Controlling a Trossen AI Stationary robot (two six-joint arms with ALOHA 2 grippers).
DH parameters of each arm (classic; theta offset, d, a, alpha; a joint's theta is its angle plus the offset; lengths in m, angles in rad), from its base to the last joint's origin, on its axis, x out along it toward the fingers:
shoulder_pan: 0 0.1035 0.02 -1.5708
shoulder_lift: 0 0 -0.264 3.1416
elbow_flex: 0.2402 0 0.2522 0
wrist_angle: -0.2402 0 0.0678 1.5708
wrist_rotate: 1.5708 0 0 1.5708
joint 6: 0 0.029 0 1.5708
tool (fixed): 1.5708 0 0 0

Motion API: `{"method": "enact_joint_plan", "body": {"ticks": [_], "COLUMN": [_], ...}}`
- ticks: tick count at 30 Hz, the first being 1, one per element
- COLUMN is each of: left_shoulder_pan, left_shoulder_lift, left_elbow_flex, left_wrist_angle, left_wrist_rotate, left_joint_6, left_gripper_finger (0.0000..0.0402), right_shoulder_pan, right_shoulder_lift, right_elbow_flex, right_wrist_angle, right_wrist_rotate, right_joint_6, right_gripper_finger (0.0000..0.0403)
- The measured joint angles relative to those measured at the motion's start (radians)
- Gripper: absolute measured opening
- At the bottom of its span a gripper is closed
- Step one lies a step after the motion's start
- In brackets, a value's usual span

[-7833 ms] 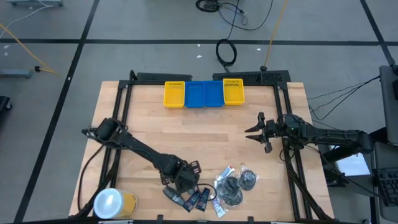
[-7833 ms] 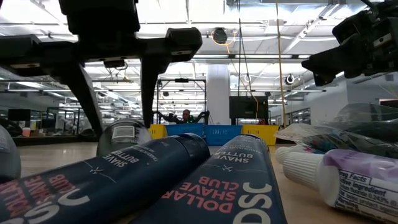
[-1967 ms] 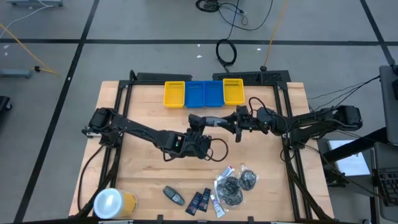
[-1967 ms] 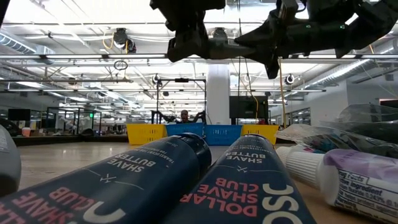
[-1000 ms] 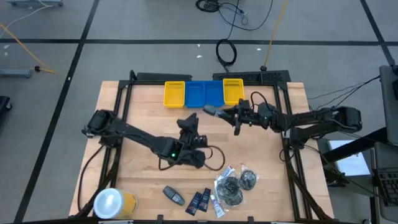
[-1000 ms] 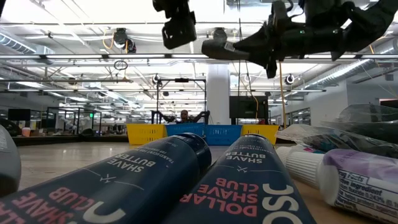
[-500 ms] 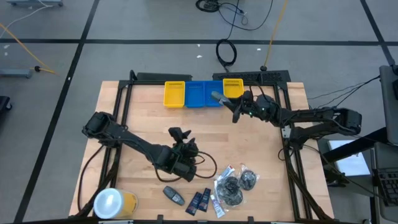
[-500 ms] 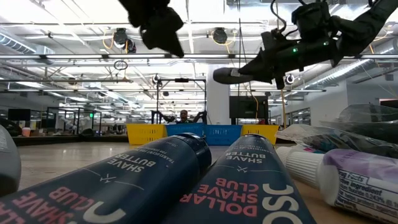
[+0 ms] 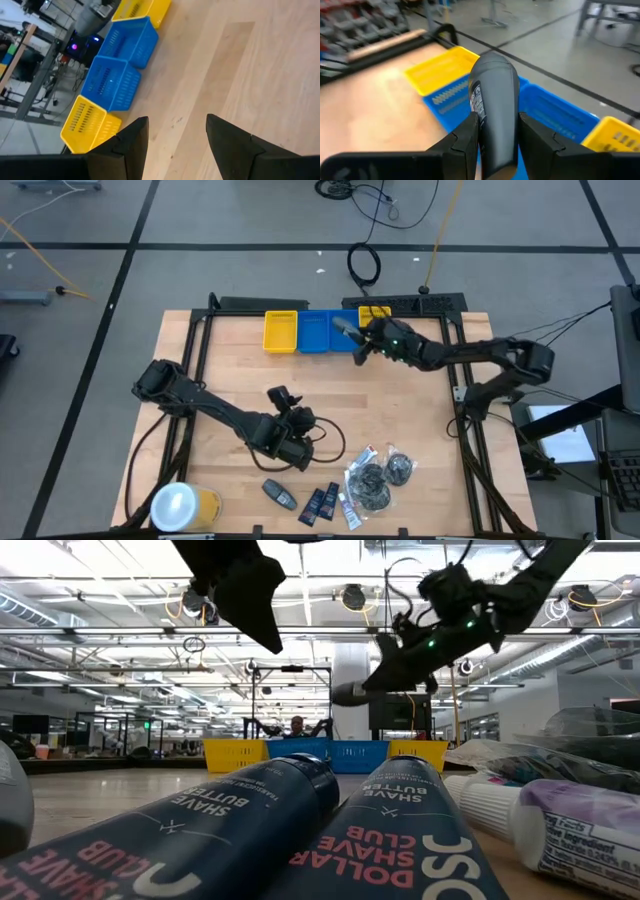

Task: Pick & Place Travel size toiletries
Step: Put the top deodorant cream into the right blue bin

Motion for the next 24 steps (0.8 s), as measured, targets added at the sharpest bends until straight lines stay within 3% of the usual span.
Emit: {"method": "enact_joint_plan", "body": {"ticks": [18, 24], "left_shoulder_pan": [0.011, 0.013], "left_shoulder_lift": [0.000, 0.000], "left_elbow_flex": [-0.001, -0.001], "left_wrist_angle": [0.008, 0.015], "left_wrist_rotate": [0.000, 0.023], "left_joint_6": [-0.013, -0.011], "left_gripper_finger": [0.0198, 0.0198], "right_shoulder_pan": [-0.074, -0.084], "right_shoulder_lift": [0.210, 0.211], "right_elbow_flex": [0.071, 0.071], "right_wrist_angle": [0.036, 0.039], "right_wrist_rotate": [0.022, 0.023], "right_joint_6": [0.044, 0.045], "right_gripper_finger": [0.0105, 0.0179]}}
